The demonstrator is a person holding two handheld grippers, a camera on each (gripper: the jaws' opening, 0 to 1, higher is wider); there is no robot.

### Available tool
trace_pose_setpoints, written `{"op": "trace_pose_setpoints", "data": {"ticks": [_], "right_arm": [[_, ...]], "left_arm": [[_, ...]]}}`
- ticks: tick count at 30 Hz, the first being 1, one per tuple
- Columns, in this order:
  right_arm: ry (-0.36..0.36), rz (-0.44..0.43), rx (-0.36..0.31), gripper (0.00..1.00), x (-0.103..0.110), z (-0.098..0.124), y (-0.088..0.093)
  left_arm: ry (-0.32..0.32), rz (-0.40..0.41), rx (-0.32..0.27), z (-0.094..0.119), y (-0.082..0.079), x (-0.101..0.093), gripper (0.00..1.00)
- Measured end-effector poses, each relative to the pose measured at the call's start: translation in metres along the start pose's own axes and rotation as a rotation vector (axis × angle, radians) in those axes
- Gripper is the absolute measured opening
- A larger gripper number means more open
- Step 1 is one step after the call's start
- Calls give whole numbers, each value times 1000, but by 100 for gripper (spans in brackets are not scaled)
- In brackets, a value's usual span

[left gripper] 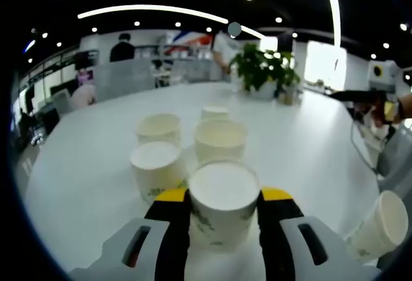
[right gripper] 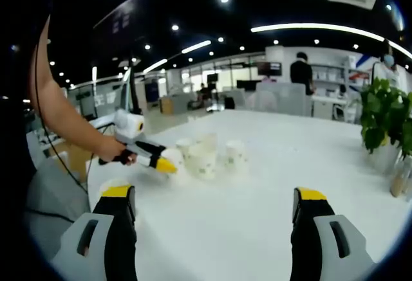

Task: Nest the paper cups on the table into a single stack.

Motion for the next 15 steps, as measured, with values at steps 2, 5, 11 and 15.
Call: {"op": "trace_pose_setpoints", "data": {"ticks": [2, 5, 11, 15], "right_arm": [[0, 1, -3, 100, 1, -1, -1], [-4, 1, -8, 100, 2, -1, -1], [-8, 1, -10, 100, 6, -4, -2], [-13, 6, -6, 100, 7, -5, -3]], "left_arm": [[6, 7, -4, 3, 0, -1, 39], [7, -4, -3, 7, 0, -1, 38], [20, 17, -2, 18, -4, 4, 38], [34, 22, 12, 23, -4, 5, 38]]}}
Point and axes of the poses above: the point that each gripper's makers call its tool centre point, and the gripper's own axes: z roughly backward along the fingers, x roughly to its left, y roughly out of its underside, the point moved 8 cm from there along z, roughly backward along the fingers, and after that the axes turned 7 degrees about -z, right-handed, at the moved point
